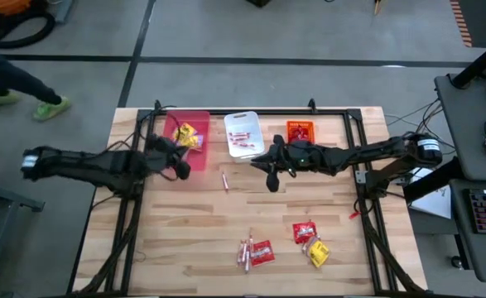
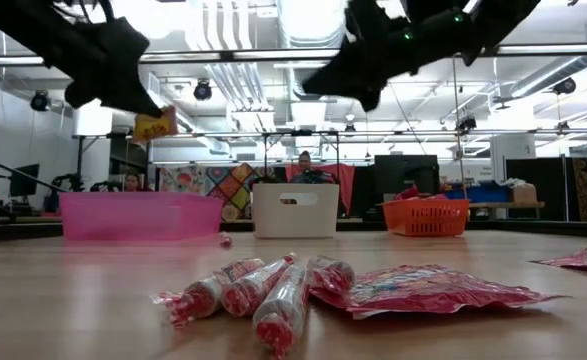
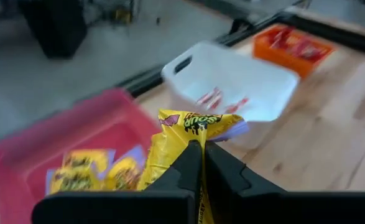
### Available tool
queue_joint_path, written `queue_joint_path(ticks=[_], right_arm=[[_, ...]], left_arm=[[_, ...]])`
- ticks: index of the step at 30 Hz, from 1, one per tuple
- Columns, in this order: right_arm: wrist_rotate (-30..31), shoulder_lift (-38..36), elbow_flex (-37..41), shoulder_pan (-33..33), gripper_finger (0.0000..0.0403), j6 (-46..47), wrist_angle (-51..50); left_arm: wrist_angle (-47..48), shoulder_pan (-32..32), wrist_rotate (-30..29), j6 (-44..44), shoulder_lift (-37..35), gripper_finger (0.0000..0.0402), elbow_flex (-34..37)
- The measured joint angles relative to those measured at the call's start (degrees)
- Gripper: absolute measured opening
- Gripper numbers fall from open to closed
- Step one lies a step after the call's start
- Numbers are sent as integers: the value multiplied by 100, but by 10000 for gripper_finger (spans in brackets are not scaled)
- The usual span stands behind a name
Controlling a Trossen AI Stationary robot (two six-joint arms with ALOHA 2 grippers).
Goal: Sort candy
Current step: Put the yellow candy into the pink bin
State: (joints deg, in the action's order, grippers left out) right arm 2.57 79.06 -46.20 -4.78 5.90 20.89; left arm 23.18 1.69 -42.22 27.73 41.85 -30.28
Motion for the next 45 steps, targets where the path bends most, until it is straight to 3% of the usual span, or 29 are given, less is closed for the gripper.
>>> queue_joint_path(ticks=[5, 13, 17, 20, 26, 45], right_arm=[[-3, -10, 67, 58, 52, 303, -362], [-2, 53, 81, 79, 52, 464, -345], [-2, 73, 88, 79, 52, 469, -344], [-2, 89, 88, 79, 52, 507, -364], [-2, 104, 91, 79, 52, 611, -449], [0, 106, 137, 92, 52, 611, -448]], left_arm=[[164, -1670, 1861, -320, -52, 0, 0], [178, -4231, 4842, -1448, 621, 0, 0], [-6, -4781, 4870, -1620, 1127, 0, 2], [-215, -4808, 4979, -1839, 1426, 0, 2], [-219, -4799, 5739, -2164, 1717, 0, -2], [-265, -4801, 5630, -2254, 1763, 0, -11]])
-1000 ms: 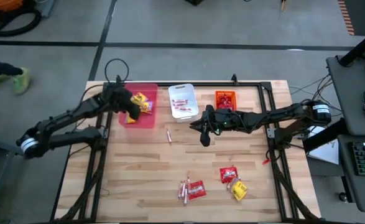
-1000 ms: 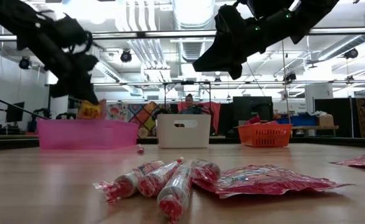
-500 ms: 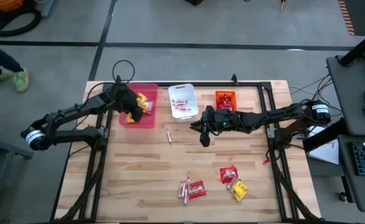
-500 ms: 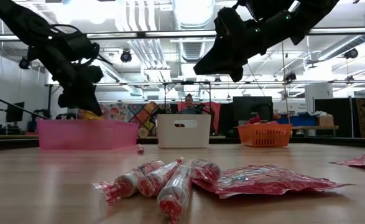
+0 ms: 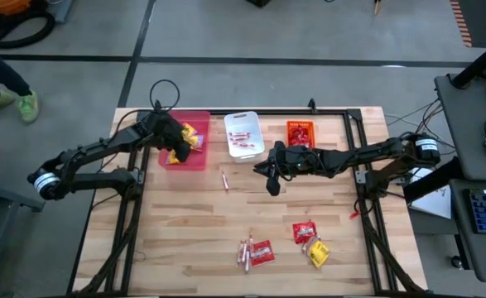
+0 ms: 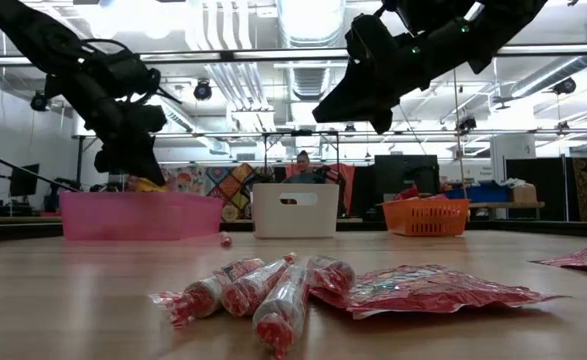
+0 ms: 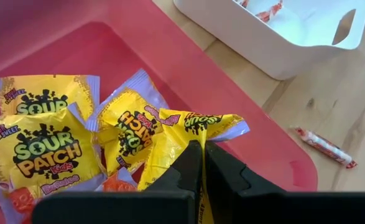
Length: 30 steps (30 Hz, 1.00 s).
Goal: Sort candy
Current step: Put the yellow candy into the pink bin
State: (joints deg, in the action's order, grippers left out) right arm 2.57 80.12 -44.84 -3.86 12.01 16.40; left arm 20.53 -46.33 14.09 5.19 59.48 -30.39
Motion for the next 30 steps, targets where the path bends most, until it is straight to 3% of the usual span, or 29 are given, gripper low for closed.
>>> queue_joint_path(ticks=[18, 30], right_arm=[[2, 0, 0, -2, 52, -606, 378], [5, 69, 11, 31, 52, -216, 377]], left_arm=[[-28, -1, 2, 2, 0, 0, 0], [-256, -1, 45, -170, 0, 0, 4]])
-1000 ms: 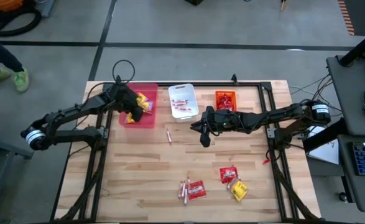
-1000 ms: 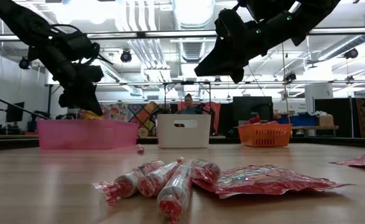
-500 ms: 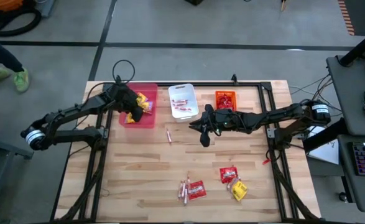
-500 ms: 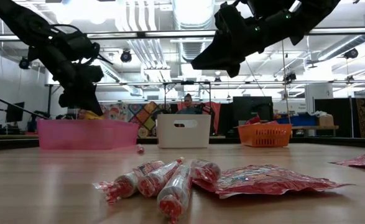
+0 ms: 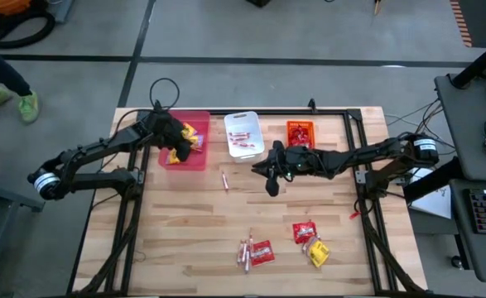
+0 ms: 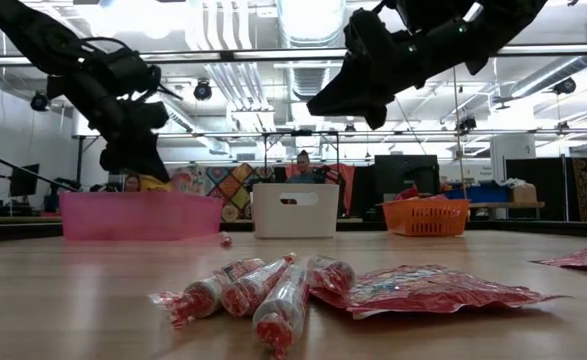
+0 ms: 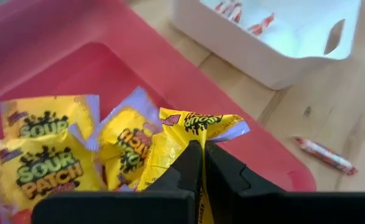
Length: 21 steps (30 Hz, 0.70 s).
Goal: Sort candy
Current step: Put the yellow candy into the pink bin
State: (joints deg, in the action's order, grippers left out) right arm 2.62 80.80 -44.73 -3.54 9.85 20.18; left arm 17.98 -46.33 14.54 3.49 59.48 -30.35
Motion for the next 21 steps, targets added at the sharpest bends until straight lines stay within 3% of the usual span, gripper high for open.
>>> queue_joint_path(ticks=[8, 21], right_arm=[[36, 36, 2, 168, 52, -38, 20], [39, 36, 2, 181, 52, -79, 25]], left_arm=[[-223, 0, 927, -324, -19, 0, 2], [-256, 1, 860, -300, -318, 0, 2]])
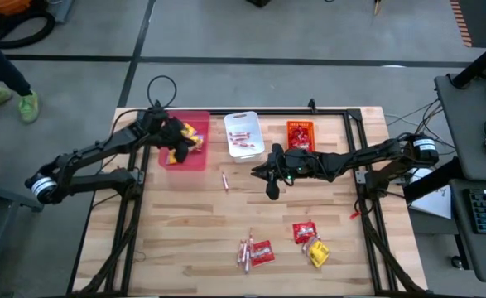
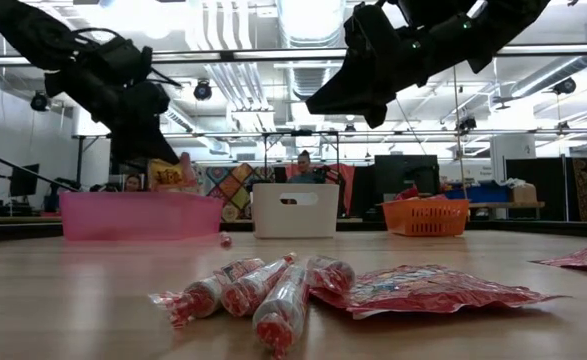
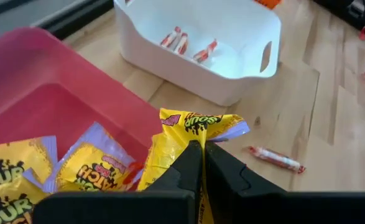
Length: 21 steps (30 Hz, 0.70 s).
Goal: Sort candy
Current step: Put the yellow candy into the pink bin
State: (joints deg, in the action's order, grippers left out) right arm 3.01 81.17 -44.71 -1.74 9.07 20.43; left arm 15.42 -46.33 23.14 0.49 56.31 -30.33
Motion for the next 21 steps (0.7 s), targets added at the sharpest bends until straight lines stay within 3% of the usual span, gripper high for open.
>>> queue_joint_path(ticks=[12, 21], right_arm=[[0, 5, 0, 0, 52, -26, 26], [-2, 303, -10, 0, 52, -435, 1016]], left_arm=[[-290, 2, 377, 219, -1016, 0, 20], [-1067, 177, 643, 987, -1778, 0, 575]])
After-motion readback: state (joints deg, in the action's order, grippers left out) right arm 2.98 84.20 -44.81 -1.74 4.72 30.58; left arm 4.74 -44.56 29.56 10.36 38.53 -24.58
